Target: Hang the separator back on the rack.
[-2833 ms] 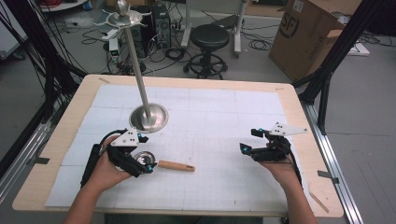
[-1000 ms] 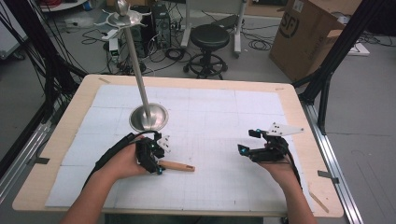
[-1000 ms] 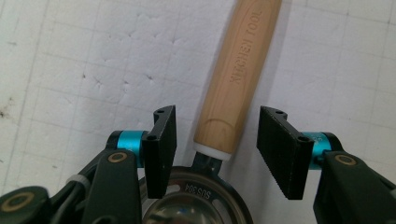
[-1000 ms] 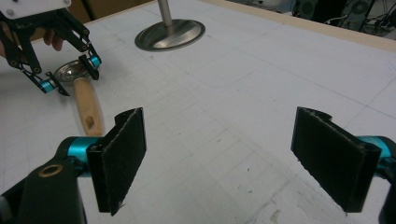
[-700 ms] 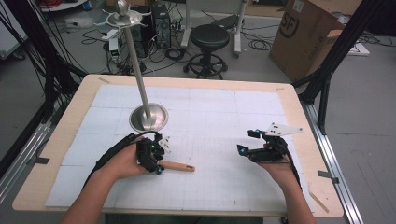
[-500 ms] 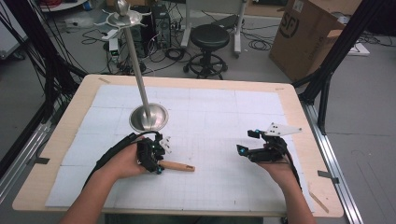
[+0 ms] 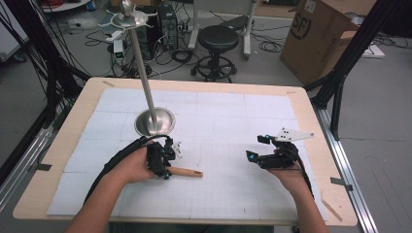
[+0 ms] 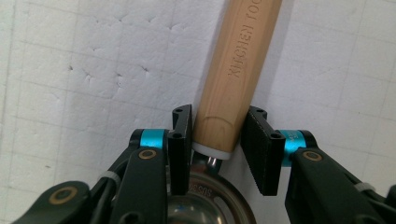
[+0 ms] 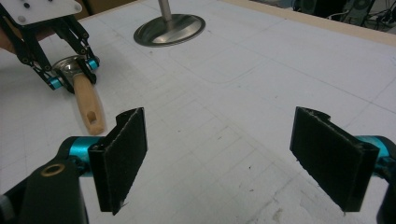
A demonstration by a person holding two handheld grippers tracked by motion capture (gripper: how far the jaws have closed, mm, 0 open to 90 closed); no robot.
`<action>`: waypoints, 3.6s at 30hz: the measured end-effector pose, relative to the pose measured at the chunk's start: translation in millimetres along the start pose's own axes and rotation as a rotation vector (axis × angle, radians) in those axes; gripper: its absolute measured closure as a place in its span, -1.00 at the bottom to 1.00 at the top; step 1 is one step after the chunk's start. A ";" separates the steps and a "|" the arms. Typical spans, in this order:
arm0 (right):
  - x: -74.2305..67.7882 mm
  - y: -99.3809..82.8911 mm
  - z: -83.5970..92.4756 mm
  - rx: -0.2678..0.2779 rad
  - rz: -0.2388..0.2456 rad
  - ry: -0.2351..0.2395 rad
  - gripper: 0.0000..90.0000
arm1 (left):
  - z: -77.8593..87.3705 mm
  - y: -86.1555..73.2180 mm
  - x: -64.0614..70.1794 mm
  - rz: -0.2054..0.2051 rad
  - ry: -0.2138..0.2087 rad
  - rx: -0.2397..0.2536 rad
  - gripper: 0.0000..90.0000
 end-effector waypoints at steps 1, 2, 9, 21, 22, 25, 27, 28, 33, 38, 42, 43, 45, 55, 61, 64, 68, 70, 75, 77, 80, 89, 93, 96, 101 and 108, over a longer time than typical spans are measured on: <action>0.0 0.0 -0.1 0.000 0.000 -0.001 -0.60 | 0.0 -0.1 0.0 0.004 -0.002 0.002 0.44; 0.0 0.0 -0.1 0.000 0.001 -0.001 -0.60 | 0.0 -0.2 0.2 0.008 -0.003 0.004 0.45; 0.5 -0.5 -0.4 -0.004 0.000 -0.002 -0.60 | 0.6 -0.2 1.3 -0.010 0.016 0.009 0.51; 0.8 -1.2 -1.5 -0.008 0.000 -0.004 -0.59 | 10.5 0.4 2.8 0.011 0.033 0.118 0.54; 0.7 -1.3 -1.6 -0.009 -0.001 -0.004 -0.60 | 13.1 1.2 2.7 0.013 0.035 0.133 0.54; 0.6 -1.2 -1.7 -0.009 0.000 -0.003 -0.60 | 20.5 2.4 1.8 0.017 0.053 0.171 0.54; 0.5 -1.2 -1.6 -0.009 -0.001 -0.004 -0.60 | 25.0 2.0 0.8 0.027 0.070 0.188 0.54; 0.5 -1.2 -1.5 -0.009 0.000 -0.004 -0.60 | 27.3 1.7 0.5 0.030 0.076 0.198 0.54; 0.1 -1.6 -2.1 -0.013 0.004 -0.003 -0.60 | 40.3 1.4 0.0 0.053 0.087 0.272 0.54; -0.3 -1.7 -3.0 -0.015 0.005 -0.007 -0.60 | 54.7 2.3 -0.8 0.074 0.089 0.350 0.53; -1.1 -1.7 -3.5 -0.017 0.005 -0.004 -0.60 | 65.4 2.7 -3.0 0.092 0.092 0.413 0.53; -1.0 -2.0 -3.7 -0.018 0.009 -0.003 -0.60 | 67.8 2.4 -3.5 0.094 0.092 0.425 0.53; -1.3 -2.1 -4.1 -0.020 0.009 -0.002 -0.60 | 72.9 2.4 -4.9 0.108 0.097 0.455 0.53; -1.5 -2.2 -4.8 -0.020 0.008 -0.001 -0.60 | 104.8 2.4 -9.1 0.142 0.099 0.603 0.53; -1.4 -2.1 -4.8 -0.018 0.009 -0.003 -0.60 | 118.4 0.1 -12.1 0.152 0.118 0.628 0.53; -1.3 -2.1 -4.8 -0.018 0.010 -0.003 -0.60 | 125.0 -0.9 -14.4 0.160 0.132 0.637 0.53; -1.3 -2.0 -5.0 -0.016 0.012 -0.001 -0.60 | 136.1 -3.1 -17.2 0.167 0.148 0.656 0.53; -1.1 -2.0 -5.0 -0.016 0.010 -0.001 -0.60 | 141.4 -5.1 -18.7 0.169 0.160 0.659 0.53; -1.3 -2.0 -5.2 -0.015 0.013 0.000 -0.59 | 155.8 -9.6 -21.1 0.177 0.181 0.690 0.53; -1.2 -2.1 -5.0 -0.017 0.013 -0.001 -0.60 | 162.3 -11.9 -22.1 0.181 0.185 0.709 0.53; -1.4 -2.0 -5.0 -0.016 0.011 -0.001 -0.60 | 171.5 -15.8 -24.2 0.195 0.197 0.734 0.53; -1.5 -2.1 -5.1 -0.018 0.015 -0.001 -0.59 | 204.4 -25.7 -29.8 0.216 0.249 0.798 0.53; -1.9 -1.9 -5.3 -0.017 0.014 -0.001 -0.59 | 218.3 -29.9 -31.5 0.230 0.267 0.830 0.53; -2.4 -1.7 -5.2 -0.016 0.015 0.000 -0.59 | 228.5 -32.9 -32.9 0.239 0.285 0.853 0.53; -3.9 -1.0 -5.1 -0.016 0.024 0.001 -0.60 | 245.0 -39.6 -34.8 0.258 0.309 0.902 0.53; -4.1 -1.3 -6.7 -0.021 0.023 0.004 -0.60 | 265.2 -50.9 -37.3 0.287 0.363 0.937 0.53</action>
Point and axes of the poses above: each handheld gripper's, and its own axes: z roughly backward along the jaws, y roughly out of its top, x roughly to its right, the point moved 7 cm from there along -z, roughly forward along the jaws, and after that the axes turned 1 degree about -y, right-handed, at the moved point
